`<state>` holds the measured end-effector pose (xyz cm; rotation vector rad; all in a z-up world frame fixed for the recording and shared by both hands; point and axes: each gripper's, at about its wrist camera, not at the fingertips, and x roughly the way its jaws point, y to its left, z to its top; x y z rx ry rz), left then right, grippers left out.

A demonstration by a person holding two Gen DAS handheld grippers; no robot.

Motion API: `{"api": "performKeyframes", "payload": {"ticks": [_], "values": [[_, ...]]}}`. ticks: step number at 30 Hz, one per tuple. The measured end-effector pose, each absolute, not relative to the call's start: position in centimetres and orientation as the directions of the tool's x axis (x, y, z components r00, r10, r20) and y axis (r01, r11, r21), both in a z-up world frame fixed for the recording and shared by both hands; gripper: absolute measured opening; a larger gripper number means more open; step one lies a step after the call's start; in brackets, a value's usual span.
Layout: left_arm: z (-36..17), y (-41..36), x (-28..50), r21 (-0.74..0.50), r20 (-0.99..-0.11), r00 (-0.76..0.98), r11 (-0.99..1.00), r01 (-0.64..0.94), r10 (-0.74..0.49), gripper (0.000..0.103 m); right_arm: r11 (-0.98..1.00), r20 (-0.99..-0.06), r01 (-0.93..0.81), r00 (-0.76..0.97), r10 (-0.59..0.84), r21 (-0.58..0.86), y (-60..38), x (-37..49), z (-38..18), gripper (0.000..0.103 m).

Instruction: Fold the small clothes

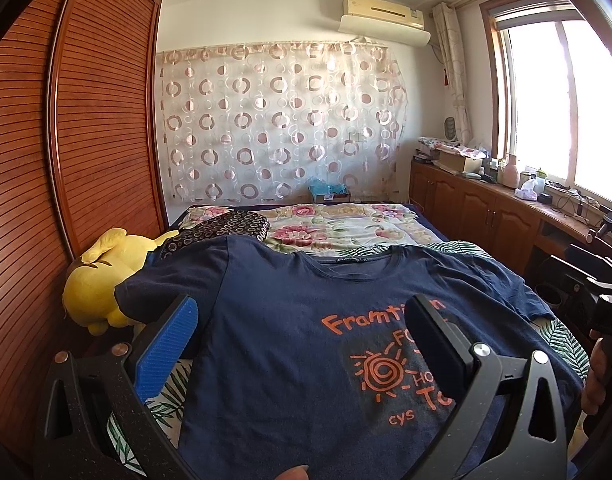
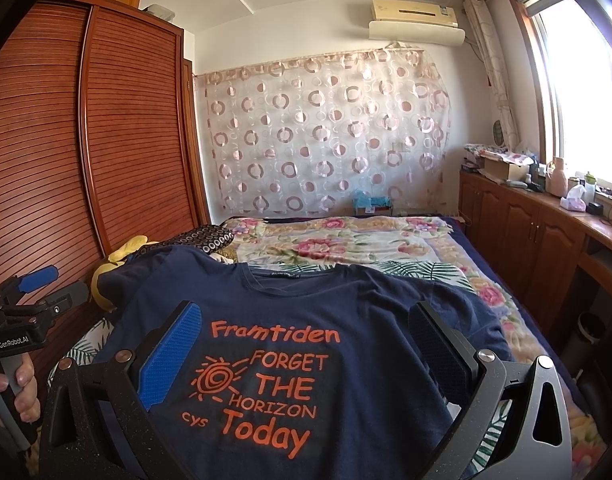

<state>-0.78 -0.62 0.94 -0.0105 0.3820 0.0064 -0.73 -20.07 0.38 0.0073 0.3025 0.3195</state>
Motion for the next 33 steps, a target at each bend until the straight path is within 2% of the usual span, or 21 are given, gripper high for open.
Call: {"api": "performKeyframes", "payload": {"ticks": [16,33], "values": [[0.9,-0.7,-0.7,-0.008,-0.374,0.927,1.000,-0.010,0.007,0.103,0.945,-0.290,-0.321,0.901,0.323,0.056,-19.9,-0.6,0.2,0.103],[-2.8,5.0,1.5,-0.030,-0.483,0.875,0.998,-0.052,0.031,0.103,0.917,-0.375,-0.397,0.844,0.384,0.043,-18.0,2.6,-1.1,0.103]]}}
